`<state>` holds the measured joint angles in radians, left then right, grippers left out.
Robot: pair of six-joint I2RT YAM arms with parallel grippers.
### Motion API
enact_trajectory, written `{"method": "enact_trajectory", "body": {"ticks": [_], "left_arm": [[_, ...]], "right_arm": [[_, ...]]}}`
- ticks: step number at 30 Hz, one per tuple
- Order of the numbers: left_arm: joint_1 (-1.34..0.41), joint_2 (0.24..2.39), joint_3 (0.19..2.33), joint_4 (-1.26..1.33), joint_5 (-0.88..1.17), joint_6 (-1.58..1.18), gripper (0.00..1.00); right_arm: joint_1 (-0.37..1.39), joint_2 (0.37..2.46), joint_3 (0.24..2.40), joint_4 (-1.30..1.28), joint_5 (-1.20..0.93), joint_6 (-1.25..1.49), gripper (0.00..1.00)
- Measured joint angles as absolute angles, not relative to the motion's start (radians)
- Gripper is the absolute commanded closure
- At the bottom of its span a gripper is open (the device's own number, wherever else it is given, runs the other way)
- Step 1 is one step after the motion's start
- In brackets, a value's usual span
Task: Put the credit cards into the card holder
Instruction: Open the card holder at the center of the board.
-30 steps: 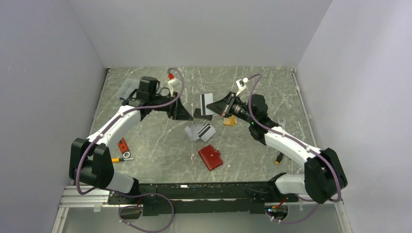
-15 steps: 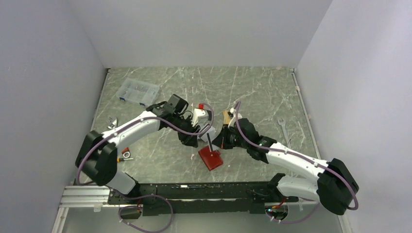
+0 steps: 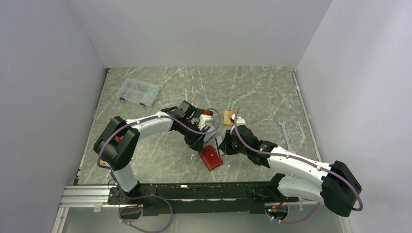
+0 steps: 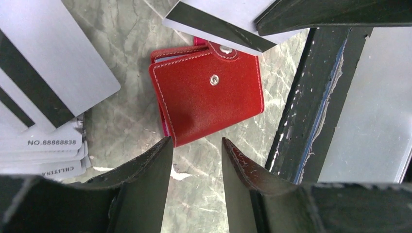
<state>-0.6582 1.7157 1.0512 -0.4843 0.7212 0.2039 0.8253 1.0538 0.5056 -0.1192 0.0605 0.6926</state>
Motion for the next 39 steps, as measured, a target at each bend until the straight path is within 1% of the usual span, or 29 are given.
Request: {"method": "enact_trajectory", "body": {"ticks": [9, 17, 24, 28, 32, 39], "left_arm": [[-0.679, 1.784, 1.065, -0.450, 0.727, 0.196, 0.53], [-0.705, 1.800, 1.079, -0.446, 0.715, 0.197, 0.52], [-0.717, 1.800, 1.091, -0.447, 0.634, 0.218, 0.49], [-0.717, 1.800, 1.091, -0.447, 0.603, 0.225, 0.49], [-0.723, 1.800, 1.091, -0.443, 0.606, 0.228, 0.50], [-0.760, 1.804, 1.130, -0.446, 0.654, 0.254, 0.50]], "right_arm": [[0.839, 1.040, 0.505, -0.131, 0.109, 0.683, 1.00], [0.921, 1.021, 0.503, -0.125, 0.187, 0.698, 1.00], [0.949, 1.046, 0.482, -0.111, 0.206, 0.714, 1.00], [0.949, 1.082, 0.482, -0.095, 0.211, 0.714, 1.00], [0.950, 1.114, 0.482, -0.102, 0.237, 0.716, 1.00], [0.950, 1.091, 0.482, -0.126, 0.283, 0.730, 1.00]]}}
